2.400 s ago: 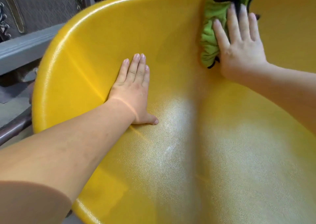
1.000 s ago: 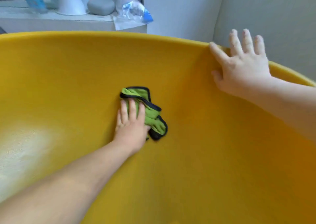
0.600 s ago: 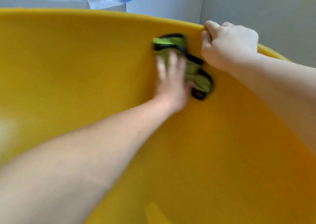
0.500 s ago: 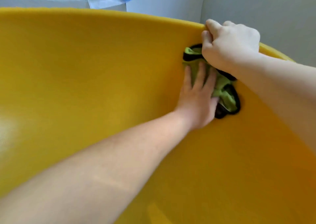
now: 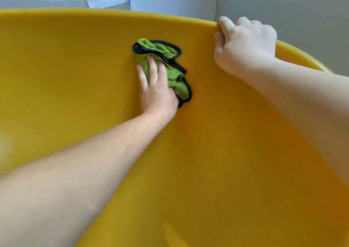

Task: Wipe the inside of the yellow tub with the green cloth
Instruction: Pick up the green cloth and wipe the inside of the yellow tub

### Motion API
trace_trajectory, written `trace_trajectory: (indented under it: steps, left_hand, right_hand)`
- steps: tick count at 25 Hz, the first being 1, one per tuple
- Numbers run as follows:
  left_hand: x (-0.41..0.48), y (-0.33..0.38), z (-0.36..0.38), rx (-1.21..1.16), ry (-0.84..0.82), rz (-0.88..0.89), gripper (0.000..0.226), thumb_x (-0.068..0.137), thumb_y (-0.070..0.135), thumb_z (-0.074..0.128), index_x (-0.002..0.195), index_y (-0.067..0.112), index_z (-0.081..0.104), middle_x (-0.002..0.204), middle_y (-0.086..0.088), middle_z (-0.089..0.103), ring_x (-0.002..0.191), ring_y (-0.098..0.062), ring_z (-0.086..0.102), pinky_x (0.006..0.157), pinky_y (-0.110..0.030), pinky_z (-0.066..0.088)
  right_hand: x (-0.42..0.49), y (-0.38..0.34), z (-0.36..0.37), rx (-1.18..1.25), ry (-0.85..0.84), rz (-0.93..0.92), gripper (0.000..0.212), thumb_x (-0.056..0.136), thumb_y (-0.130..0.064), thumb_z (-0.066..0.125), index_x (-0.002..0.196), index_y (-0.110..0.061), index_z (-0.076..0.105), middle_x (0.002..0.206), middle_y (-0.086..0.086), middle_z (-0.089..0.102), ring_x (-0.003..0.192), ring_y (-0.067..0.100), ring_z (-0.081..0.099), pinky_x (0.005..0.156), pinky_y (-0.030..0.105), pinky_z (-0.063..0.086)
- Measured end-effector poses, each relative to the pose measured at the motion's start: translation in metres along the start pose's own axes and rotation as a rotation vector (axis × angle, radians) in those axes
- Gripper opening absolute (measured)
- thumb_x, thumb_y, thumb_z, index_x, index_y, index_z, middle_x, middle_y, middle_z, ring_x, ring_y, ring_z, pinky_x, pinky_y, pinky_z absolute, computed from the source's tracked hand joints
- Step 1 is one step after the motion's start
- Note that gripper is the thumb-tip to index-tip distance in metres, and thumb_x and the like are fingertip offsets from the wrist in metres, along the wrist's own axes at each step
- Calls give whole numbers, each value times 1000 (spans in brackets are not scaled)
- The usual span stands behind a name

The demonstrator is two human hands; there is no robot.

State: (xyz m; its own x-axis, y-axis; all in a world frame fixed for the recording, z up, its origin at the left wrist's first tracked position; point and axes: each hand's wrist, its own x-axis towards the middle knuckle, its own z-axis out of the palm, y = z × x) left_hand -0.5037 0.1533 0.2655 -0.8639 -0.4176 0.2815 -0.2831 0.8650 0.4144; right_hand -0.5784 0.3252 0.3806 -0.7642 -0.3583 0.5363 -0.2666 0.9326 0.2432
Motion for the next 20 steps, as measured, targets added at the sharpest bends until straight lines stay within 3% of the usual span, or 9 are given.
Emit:
trace_trajectory:
  steps: [1, 3, 6, 9, 11, 12, 14, 17, 20]
  left_hand:
    - [-6, 32, 3, -119, -14, -30, 70, 98, 19, 46, 160, 14, 15, 172, -9, -4, 157, -36, -9, 128, -48, 1]
    - [-35, 92, 12, -303, -9, 172, 63, 97, 21, 46, 156, 14, 28, 168, -10, 18, 156, -36, 10, 126, -52, 12]
    - [-102, 116, 20, -448, -210, 578, 64, 99, 19, 45, 160, 17, 25, 171, -5, 16, 158, -30, 0, 129, -42, 1]
    - [-86, 37, 28, -126, -380, 809, 69, 94, 13, 49, 159, 19, 27, 172, -3, 9, 158, -35, -1, 128, -43, 12]
    - [-63, -30, 25, 148, -426, 681, 73, 93, 13, 49, 160, 24, 24, 172, 1, 5, 158, -33, -3, 126, -46, 20]
    - [-55, -55, 20, 212, -413, 514, 73, 94, 14, 48, 160, 27, 21, 172, 5, 1, 158, -31, -6, 125, -47, 22]
    - [-63, -70, 4, 191, -353, 171, 70, 98, 16, 43, 161, 30, 17, 172, 10, -6, 158, -26, -11, 123, -47, 27]
    - [-101, -18, 10, -52, -399, -56, 60, 103, 18, 39, 161, 20, 24, 172, 1, 0, 158, -30, -7, 125, -37, 11]
    - [-149, 66, 23, -481, -466, 5, 57, 102, 22, 46, 158, 23, 34, 171, 1, 12, 158, -29, 4, 126, -31, 6]
  right_hand:
    - [0, 0, 1, -1, 0, 11, 50, 104, -45, 25, 143, -20, 46, 118, 22, 62, 109, 45, 58, 74, 43, 30]
    - [1, -1, 0, 5, -19, 25, 50, 104, -45, 25, 142, -20, 45, 119, 21, 61, 109, 44, 58, 75, 43, 30]
    - [1, 2, -11, 105, -126, -19, 50, 105, -45, 23, 144, -21, 44, 127, 19, 60, 116, 42, 56, 78, 44, 36]
    - [-1, 19, -38, 136, -230, 3, 43, 103, -39, 32, 132, -15, 54, 128, 17, 59, 116, 42, 58, 76, 42, 41]
    - [-15, 30, -57, 38, -239, 12, 33, 99, -31, 42, 120, -11, 57, 114, 18, 59, 103, 42, 58, 69, 40, 36]
    - [-26, 35, -67, 5, -257, 8, 29, 97, -29, 44, 117, -11, 57, 109, 17, 57, 99, 41, 56, 67, 40, 34]
    - [-56, 43, -78, -10, -311, 14, 36, 97, -31, 47, 127, -11, 54, 119, 17, 57, 109, 41, 55, 69, 41, 35]
    - [-96, 58, -90, -27, -362, 120, 64, 100, -40, 47, 155, -12, 31, 142, 19, 52, 129, 42, 51, 77, 46, 38]
    - [-140, 83, -99, 71, -294, 247, 50, 103, -41, 39, 146, -15, 41, 132, 16, 59, 118, 43, 58, 80, 47, 46]
